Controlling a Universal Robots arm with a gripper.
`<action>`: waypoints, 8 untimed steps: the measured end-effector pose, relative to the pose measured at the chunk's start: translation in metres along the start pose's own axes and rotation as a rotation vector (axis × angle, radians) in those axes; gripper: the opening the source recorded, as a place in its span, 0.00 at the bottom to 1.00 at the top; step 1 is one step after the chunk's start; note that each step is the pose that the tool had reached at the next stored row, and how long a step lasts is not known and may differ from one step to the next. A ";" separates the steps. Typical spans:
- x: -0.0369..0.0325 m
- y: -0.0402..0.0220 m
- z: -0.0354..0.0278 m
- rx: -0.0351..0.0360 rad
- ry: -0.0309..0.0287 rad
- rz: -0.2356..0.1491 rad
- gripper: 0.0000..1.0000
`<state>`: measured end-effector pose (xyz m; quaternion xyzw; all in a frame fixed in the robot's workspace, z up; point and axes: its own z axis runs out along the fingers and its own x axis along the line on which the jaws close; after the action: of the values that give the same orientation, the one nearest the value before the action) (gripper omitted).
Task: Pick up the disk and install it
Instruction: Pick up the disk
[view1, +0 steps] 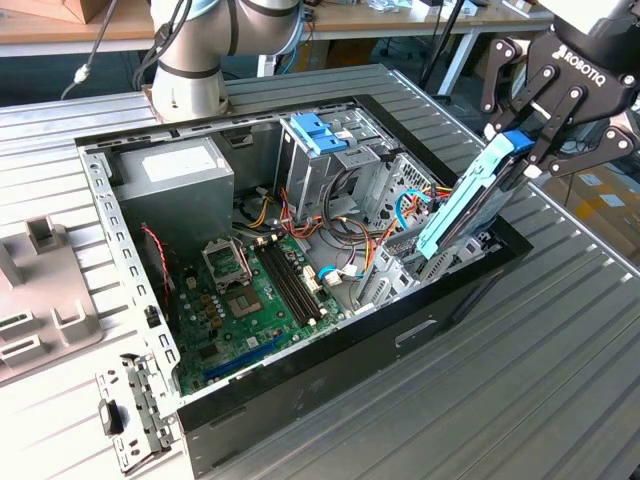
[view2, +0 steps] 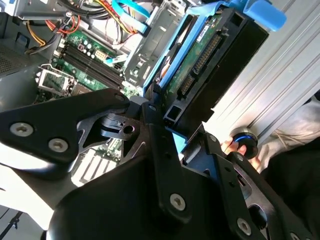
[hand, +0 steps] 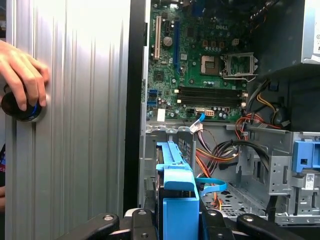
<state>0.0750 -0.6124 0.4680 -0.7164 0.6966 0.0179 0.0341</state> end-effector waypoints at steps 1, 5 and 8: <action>0.0001 -0.0015 0.0000 -0.0001 0.0000 0.000 0.37; 0.0005 -0.0098 0.0002 -0.0008 0.0000 0.000 0.37; 0.0008 -0.0162 0.0003 -0.0015 0.0000 0.000 0.37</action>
<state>0.0913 -0.6128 0.4680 -0.7164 0.6966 0.0184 0.0336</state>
